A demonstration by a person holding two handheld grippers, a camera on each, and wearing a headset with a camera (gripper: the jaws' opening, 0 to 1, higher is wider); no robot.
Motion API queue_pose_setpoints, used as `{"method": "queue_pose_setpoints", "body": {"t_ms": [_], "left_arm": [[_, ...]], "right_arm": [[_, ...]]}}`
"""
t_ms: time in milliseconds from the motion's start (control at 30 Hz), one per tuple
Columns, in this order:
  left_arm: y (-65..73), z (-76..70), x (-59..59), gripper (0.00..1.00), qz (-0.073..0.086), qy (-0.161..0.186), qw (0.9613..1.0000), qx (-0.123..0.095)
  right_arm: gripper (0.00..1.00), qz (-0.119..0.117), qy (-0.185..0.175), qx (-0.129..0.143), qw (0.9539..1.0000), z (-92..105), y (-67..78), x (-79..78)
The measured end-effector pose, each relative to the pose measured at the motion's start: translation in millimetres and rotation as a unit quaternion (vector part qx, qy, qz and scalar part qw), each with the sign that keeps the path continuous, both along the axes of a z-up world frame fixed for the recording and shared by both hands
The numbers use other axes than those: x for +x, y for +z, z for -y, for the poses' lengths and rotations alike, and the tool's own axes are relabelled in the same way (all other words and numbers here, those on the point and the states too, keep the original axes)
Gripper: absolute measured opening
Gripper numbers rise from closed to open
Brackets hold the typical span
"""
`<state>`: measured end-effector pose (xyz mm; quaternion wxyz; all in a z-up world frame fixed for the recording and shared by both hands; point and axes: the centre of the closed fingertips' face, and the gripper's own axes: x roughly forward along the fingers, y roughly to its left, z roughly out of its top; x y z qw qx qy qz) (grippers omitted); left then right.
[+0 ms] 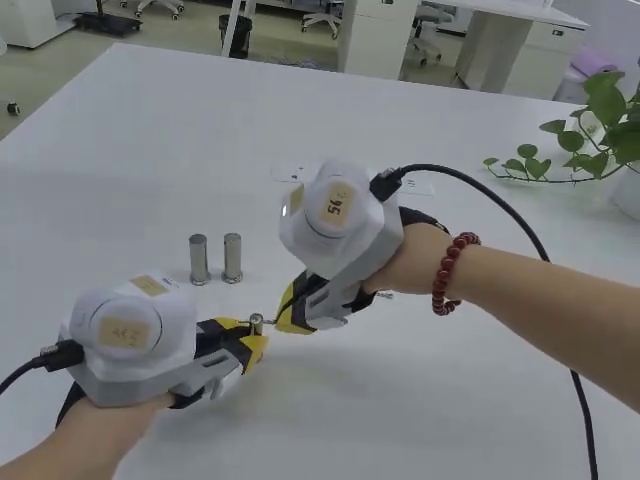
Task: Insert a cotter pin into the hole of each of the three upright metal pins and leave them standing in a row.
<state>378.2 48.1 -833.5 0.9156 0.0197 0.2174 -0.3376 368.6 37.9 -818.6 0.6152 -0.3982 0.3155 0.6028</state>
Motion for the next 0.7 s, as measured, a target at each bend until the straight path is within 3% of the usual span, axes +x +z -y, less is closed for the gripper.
{"method": "queue_pose_setpoints", "body": {"t_ms": [700], "left_arm": [[-0.7, 0.5, -0.8, 0.08, -0.004, -0.006, 1.0000, -0.004]], "right_arm": [[0.04, -0.005, -0.007, 0.003, 1.0000, -5.7, -2.6, -1.7]]}}
